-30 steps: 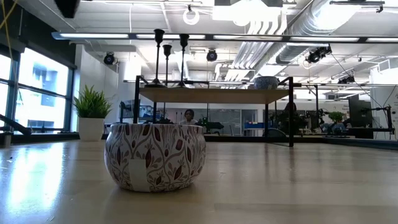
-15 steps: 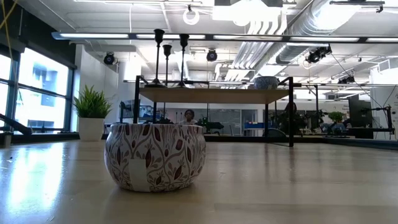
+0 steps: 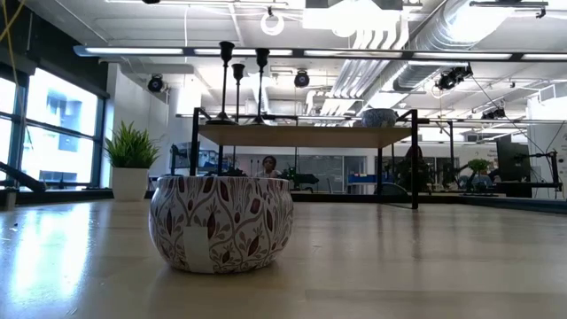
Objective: Pick & Place candle stick holders
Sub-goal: Put the red patterned scented candle on the shelf
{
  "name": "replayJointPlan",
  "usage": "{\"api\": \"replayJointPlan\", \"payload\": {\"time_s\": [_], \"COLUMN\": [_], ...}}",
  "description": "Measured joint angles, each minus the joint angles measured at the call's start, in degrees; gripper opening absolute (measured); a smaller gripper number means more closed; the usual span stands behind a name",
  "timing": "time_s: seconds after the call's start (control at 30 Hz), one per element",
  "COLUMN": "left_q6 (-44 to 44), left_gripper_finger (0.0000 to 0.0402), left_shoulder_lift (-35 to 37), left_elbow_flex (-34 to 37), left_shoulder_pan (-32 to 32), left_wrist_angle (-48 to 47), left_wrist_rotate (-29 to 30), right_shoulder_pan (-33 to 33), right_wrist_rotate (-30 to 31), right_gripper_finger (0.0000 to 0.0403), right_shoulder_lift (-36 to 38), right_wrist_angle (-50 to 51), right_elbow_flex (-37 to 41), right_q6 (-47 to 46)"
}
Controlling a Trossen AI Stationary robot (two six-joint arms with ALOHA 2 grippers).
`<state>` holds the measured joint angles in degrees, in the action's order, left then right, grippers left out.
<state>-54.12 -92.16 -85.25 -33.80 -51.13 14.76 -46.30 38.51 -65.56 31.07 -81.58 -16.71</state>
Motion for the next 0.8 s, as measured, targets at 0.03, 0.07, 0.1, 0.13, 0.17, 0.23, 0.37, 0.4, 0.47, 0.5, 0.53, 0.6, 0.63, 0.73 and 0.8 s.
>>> {"api": "replayJointPlan", "payload": {"time_s": [0.03,0.07,0.1,0.13,0.17,0.23,0.37,0.4,0.47,0.5,0.53,0.6,0.63,0.73,0.8], "left_q6": [0.3,0.3,0.3,0.3,0.3,0.3,0.3,0.3,0.3,0.3,0.3,0.3,0.3,0.3,0.3], "left_gripper_finger": [0.0351,0.0351,0.0351,0.0351,0.0351,0.0351,0.0351,0.0351,0.0351,0.0351,0.0351,0.0351,0.0351,0.0351,0.0351], "left_shoulder_lift": [0.0,0.0,0.0,0.0,0.0,0.0,0.0,0.0,0.0,0.0,0.0,0.0,0.0,0.0,0.0], "left_elbow_flex": [0.0,0.0,0.0,0.0,0.0,0.0,0.0,0.0,0.0,0.0,0.0,0.0,0.0,0.0,0.0], "left_shoulder_pan": [0.0,0.0,0.0,0.0,0.0,0.0,0.0,0.0,0.0,0.0,0.0,0.0,0.0,0.0,0.0], "left_wrist_angle": [0.0,0.0,0.0,0.0,0.0,0.0,0.0,0.0,0.0,0.0,0.0,0.0,0.0,0.0,-0.2], "left_wrist_rotate": [0.0,0.0,0.0,0.0,0.0,0.0,-0.7,-1.0,-1.2,-1.3,-1.4,-1.4,-1.4,-1.7,-2.7], "right_shoulder_pan": [0.0,0.0,0.0,0.0,0.1,0.2,0.2,0.2,0.2,0.2,0.2,0.2,0.2,0.2,0.2], "right_wrist_rotate": [1.0,1.6,1.8,2.1,2.4,2.9,1.8,0.7,-1.2,-1.6,-1.8,-1.7,-1.4,0.3,1.5], "right_gripper_finger": [0.0138,0.0139,0.0141,0.0143,0.0147,0.0160,0.0207,0.0223,0.0258,0.0276,0.0294,0.0329,0.0345,0.0382,0.0394], "right_shoulder_lift": [0.0,0.0,0.0,0.0,0.0,0.0,0.0,0.0,0.0,0.0,0.0,0.0,0.0,0.0,0.0], "right_wrist_angle": [0.0,0.1,0.3,0.4,0.4,0.4,0.4,0.4,0.4,0.4,0.4,0.4,0.4,0.4,1.1], "right_elbow_flex": [0.0,0.0,0.0,0.0,0.0,0.0,0.0,0.0,0.0,0.0,0.0,0.0,0.0,0.0,0.0], "right_q6": [-0.1,0.0,0.4,0.6,1.0,1.9,3.8,4.2,5.1,5.2,5.3,5.5,5.6,5.3,5.3]}}
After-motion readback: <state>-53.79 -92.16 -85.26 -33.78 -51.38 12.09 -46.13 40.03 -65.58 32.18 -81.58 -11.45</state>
